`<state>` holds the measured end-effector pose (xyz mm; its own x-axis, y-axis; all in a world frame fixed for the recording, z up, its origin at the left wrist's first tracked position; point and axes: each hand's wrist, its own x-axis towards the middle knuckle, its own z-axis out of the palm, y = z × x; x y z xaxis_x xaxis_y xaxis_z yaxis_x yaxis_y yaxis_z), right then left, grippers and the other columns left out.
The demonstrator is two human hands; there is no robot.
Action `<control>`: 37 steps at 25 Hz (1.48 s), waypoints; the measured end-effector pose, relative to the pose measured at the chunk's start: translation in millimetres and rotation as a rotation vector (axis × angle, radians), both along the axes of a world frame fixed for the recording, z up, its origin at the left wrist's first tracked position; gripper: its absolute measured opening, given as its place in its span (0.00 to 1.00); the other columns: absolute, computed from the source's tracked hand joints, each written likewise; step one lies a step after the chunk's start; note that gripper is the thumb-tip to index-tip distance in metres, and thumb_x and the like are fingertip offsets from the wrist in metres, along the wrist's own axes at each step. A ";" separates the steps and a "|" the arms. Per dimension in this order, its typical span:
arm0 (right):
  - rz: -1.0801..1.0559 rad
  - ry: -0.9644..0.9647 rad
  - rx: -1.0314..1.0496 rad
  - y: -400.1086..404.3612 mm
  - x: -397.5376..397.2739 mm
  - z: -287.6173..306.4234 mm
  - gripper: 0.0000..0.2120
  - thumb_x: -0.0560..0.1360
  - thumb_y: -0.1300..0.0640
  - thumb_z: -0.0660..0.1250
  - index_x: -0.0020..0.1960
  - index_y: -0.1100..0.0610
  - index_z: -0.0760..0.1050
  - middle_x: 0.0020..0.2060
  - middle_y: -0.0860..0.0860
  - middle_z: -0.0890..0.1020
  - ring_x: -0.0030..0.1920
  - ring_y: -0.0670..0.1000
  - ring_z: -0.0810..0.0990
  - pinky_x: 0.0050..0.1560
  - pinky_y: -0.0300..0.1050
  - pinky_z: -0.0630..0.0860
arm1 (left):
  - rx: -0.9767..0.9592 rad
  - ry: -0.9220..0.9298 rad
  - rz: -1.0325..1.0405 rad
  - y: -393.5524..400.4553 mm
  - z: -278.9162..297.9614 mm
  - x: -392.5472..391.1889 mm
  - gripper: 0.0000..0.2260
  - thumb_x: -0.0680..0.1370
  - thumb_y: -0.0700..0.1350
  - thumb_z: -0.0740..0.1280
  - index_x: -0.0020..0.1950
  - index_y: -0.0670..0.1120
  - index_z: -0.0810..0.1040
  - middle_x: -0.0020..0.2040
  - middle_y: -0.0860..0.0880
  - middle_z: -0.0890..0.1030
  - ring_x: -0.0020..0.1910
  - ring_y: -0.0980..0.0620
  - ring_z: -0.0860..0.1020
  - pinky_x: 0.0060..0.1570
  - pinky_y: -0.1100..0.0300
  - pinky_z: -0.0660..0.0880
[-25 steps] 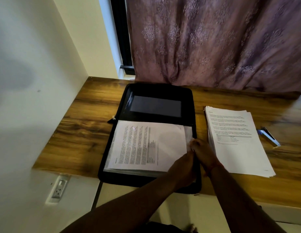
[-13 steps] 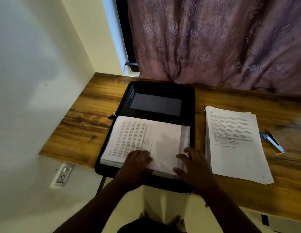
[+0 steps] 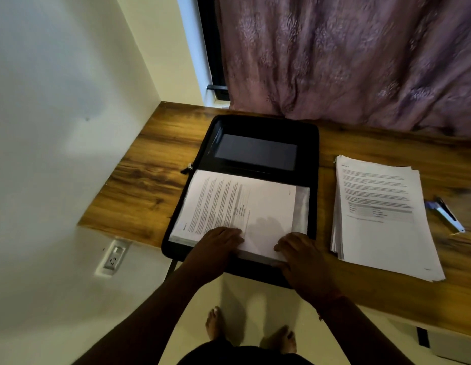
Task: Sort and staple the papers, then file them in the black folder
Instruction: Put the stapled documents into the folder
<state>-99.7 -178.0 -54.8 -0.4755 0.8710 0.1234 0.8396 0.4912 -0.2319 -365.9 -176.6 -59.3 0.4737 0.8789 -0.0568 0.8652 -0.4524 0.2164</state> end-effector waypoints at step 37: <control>-0.228 0.189 -0.037 41.2 -62.6 49.0 0.05 0.78 0.59 0.64 0.45 0.54 0.76 0.41 0.49 0.78 0.39 0.48 0.75 0.39 0.40 0.69 | 0.132 -0.103 -0.100 56.3 51.9 -34.7 0.09 0.77 0.51 0.69 0.55 0.51 0.80 0.53 0.52 0.80 0.52 0.53 0.77 0.52 0.57 0.76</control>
<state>-162.2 -136.8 -5.8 -0.2383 0.9584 0.1569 0.8675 0.2827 -0.4093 -400.6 -120.2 -7.4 0.5560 0.8239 0.1093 0.7911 -0.5650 0.2344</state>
